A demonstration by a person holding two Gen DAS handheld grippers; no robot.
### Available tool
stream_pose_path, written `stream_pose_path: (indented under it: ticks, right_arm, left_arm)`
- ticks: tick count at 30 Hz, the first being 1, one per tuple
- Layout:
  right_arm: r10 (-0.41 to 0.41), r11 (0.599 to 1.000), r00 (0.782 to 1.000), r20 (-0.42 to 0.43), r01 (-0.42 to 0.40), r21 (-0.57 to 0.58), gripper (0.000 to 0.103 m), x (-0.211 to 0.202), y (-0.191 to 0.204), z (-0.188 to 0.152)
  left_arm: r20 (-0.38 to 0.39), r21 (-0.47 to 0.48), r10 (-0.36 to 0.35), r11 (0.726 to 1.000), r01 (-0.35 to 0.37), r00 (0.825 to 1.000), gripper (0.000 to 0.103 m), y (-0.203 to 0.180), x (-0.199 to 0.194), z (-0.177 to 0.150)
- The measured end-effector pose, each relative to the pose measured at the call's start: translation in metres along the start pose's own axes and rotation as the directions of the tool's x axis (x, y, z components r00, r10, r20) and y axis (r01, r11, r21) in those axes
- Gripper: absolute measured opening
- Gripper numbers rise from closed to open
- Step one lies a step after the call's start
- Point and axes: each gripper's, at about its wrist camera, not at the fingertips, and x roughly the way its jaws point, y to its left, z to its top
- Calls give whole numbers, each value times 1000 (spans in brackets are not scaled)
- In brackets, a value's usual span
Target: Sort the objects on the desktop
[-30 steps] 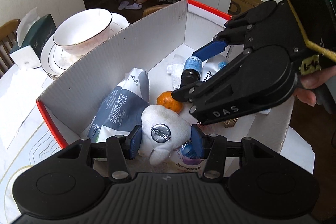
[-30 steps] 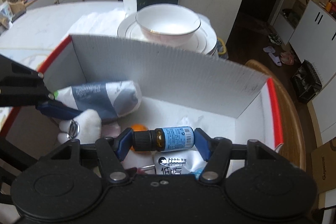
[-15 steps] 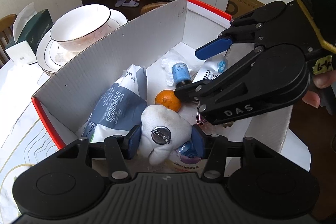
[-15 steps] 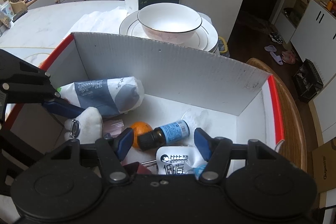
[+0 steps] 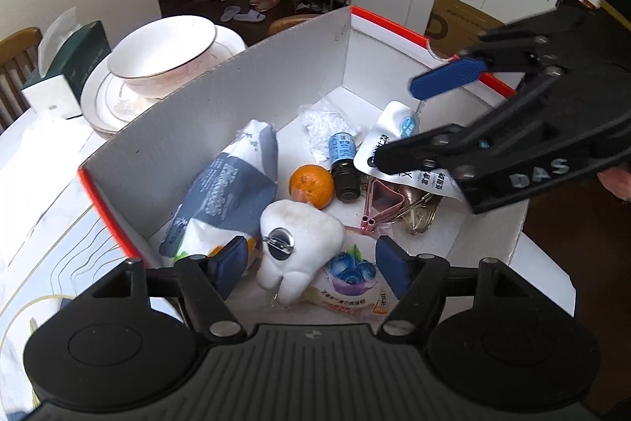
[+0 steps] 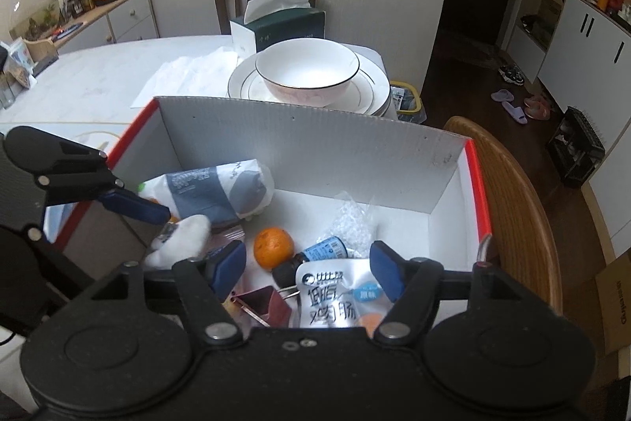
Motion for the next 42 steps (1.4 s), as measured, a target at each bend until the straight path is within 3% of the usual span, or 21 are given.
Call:
stream_pose_path:
  ticks: [9,25,27,32,34,38,42]
  right_arm:
    - [24,999,998,63,-26,31,71,-35,9,-12]
    - [-2,997,988,156,-9,75,71,-75,52,-30]
    - [-12,996,986,168,-2,85,72,-80,58,-33]
    - [-46,993,979,200,23,115,72,-90,70,-43]
    - [-60,991,976,211,32,133,73,-93,74,-46]
    - [-85,985,969,232,47,163,74,-99,82,-52]
    - [-122,979,958,258,73,191,74,-106,93,-56]
  left_arm:
    - [95,-68,15,998,-9,995,71,6,-33,-9]
    - [221,-68,11,998,4,975,71,0,-97,-32]
    - [234,-68,12,998,4,972,77,0,-104,-37]
    - [263,-66,10,998,8,965,78,0,-120,-47]
    - [271,-62,9,998,8,963,85,0,-125,-51]
    - [279,-57,0,998,16,960,87,2,-134,-60]
    - [291,-51,5,999,11,957,103,4,-143,-71]
